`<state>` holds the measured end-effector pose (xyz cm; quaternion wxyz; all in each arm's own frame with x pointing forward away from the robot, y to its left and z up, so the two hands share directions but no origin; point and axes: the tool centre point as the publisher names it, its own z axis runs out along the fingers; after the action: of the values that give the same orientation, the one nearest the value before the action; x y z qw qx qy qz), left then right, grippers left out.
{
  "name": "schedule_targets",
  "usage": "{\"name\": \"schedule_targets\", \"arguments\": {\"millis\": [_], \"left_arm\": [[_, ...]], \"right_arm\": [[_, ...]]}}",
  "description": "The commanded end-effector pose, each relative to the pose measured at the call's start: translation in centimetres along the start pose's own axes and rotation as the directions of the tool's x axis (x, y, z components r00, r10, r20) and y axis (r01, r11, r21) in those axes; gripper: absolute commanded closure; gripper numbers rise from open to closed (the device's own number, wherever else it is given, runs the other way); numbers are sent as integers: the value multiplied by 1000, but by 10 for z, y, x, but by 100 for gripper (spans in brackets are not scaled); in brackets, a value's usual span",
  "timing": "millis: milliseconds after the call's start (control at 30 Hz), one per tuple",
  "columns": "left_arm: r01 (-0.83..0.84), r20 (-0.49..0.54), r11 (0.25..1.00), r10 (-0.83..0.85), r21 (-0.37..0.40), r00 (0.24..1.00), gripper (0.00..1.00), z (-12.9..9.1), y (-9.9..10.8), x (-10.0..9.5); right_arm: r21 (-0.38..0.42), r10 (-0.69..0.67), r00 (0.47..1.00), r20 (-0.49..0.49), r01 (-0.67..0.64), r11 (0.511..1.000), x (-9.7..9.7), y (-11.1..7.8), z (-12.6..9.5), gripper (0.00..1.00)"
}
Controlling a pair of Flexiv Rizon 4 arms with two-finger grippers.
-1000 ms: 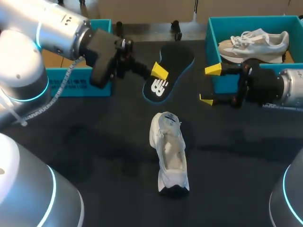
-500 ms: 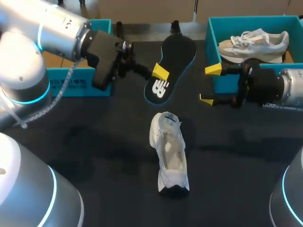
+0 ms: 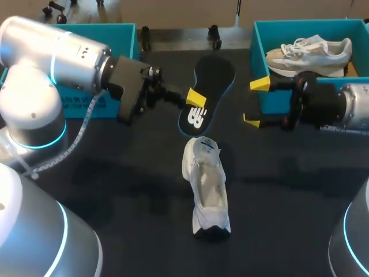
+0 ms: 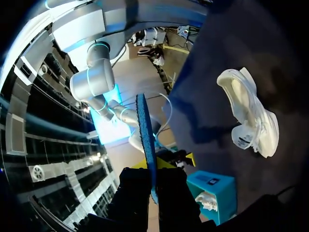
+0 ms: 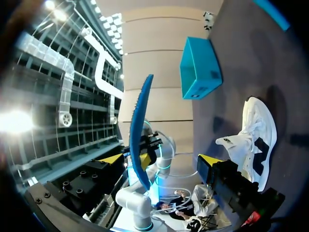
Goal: Take the shoe out of the shoebox, open the shoe tongue, remove and reinsert the insole, then place the shoe into the shoebox
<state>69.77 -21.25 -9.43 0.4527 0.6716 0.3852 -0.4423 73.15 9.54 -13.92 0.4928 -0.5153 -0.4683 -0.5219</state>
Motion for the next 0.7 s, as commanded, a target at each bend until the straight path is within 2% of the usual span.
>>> {"name": "schedule_targets", "arguments": {"millis": [33, 433, 700], "left_arm": [[24, -4, 999, -24, -22, 1000, 100, 3, -5, 0], [69, 6, 997, -69, -28, 998, 100, 5, -2, 6], [67, 4, 997, -67, -28, 998, 100, 5, -2, 6]], "right_arm": [[-4, -4, 1000, 5, 4, 1000, 4, 3, 3, 0], [-9, 17, 1000, -2, -17, 1000, 20, 14, 13, 0], [4, 85, 996, 2, -85, 996, 18, 24, 24, 0]]}}
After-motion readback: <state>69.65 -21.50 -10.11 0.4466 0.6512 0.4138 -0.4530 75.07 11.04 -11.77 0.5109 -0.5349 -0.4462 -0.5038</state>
